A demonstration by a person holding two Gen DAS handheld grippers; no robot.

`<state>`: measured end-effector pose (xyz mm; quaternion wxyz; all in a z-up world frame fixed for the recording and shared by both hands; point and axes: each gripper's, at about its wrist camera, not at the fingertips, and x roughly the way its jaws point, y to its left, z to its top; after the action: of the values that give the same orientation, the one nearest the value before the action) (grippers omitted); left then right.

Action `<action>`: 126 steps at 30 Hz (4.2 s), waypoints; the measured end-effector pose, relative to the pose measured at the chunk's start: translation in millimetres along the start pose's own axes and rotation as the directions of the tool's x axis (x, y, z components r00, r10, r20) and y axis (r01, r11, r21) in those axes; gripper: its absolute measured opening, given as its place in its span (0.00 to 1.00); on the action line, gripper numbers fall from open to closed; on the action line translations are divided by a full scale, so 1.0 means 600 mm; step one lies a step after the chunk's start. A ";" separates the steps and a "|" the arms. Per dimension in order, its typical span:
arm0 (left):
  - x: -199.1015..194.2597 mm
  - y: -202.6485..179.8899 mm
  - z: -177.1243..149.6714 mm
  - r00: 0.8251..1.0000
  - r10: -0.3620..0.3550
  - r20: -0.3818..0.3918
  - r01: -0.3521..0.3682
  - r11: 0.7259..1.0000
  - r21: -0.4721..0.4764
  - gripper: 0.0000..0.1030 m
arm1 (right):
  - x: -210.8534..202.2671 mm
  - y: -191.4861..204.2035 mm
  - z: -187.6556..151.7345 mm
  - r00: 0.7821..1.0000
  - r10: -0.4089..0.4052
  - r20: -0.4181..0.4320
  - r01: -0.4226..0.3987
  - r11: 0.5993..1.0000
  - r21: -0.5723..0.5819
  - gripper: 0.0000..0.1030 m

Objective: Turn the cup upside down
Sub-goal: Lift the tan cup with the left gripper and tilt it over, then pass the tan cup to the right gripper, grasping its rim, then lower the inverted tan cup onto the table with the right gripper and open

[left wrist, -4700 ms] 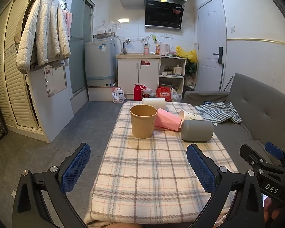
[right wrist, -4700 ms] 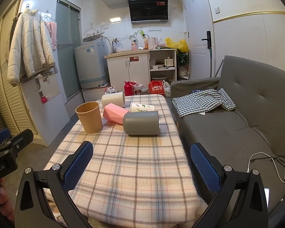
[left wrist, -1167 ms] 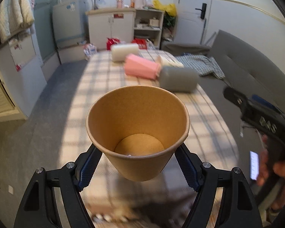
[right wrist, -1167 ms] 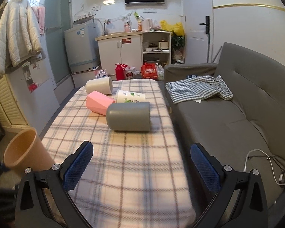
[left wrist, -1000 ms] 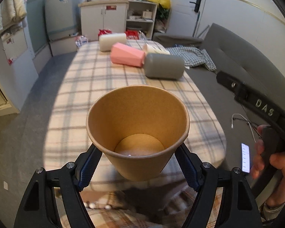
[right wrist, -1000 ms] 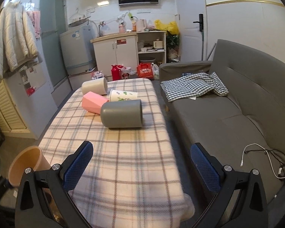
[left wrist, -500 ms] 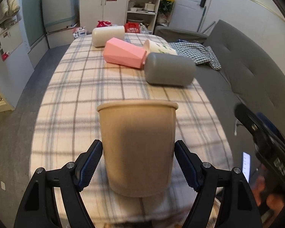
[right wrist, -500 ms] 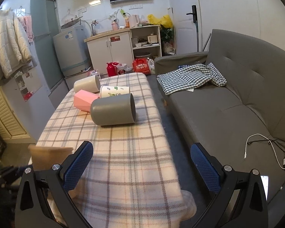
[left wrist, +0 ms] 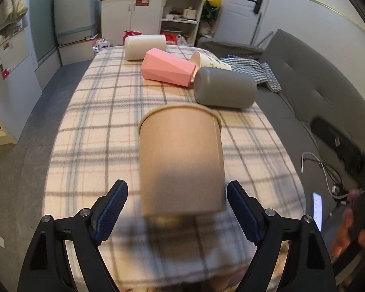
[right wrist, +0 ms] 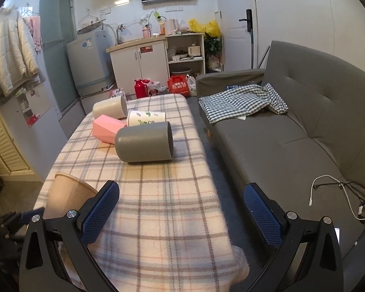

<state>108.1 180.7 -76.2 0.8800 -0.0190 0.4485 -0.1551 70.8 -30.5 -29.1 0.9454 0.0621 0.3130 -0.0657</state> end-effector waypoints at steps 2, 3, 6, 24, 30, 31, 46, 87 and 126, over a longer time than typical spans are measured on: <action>-0.016 0.008 -0.012 1.000 -0.005 0.018 0.005 1.000 0.005 0.84 | -0.012 0.013 0.000 1.000 0.002 0.014 -0.002 1.000 -0.007 1.00; -0.023 0.012 -0.017 1.000 -0.007 0.029 0.007 1.000 0.003 0.84 | -0.016 0.018 0.001 1.000 0.002 0.017 -0.002 1.000 -0.011 1.00; -0.047 0.033 -0.026 0.998 -0.011 0.064 0.012 1.000 -0.015 0.89 | -0.028 0.040 0.000 1.000 0.009 0.022 -0.009 1.000 -0.020 1.00; -0.111 0.177 -0.033 0.950 0.191 0.248 -0.168 0.980 -0.110 0.95 | -0.006 0.184 -0.058 0.990 0.091 -0.111 -0.098 0.993 -0.061 1.00; -0.092 0.196 -0.037 0.958 0.183 0.222 -0.157 0.979 -0.132 0.95 | 0.019 0.217 -0.079 0.979 0.111 -0.170 -0.127 0.988 -0.084 1.00; -0.090 0.197 -0.039 0.957 0.187 0.220 -0.160 0.978 -0.132 0.95 | 0.024 0.220 -0.082 0.977 0.113 -0.179 -0.130 0.988 -0.085 1.00; -0.078 0.215 -0.050 0.963 0.200 0.181 -0.172 0.972 -0.161 0.95 | 0.068 0.239 -0.104 0.945 0.155 -0.287 -0.182 0.981 -0.070 0.74; -0.057 0.139 -0.041 0.966 0.222 0.135 -0.214 0.974 -0.070 0.95 | 0.075 0.205 0.002 0.954 0.179 -0.239 -0.219 0.963 -0.154 0.74; -0.168 0.050 -0.001 0.925 0.244 0.291 -0.249 0.968 -0.020 0.95 | -0.044 0.156 0.100 0.969 0.246 0.012 -0.242 0.962 -0.130 0.78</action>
<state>59.7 238.7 -2.6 0.9491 0.0226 0.3114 -0.0426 100.2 54.4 41.9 0.9526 0.0388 0.2933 0.0705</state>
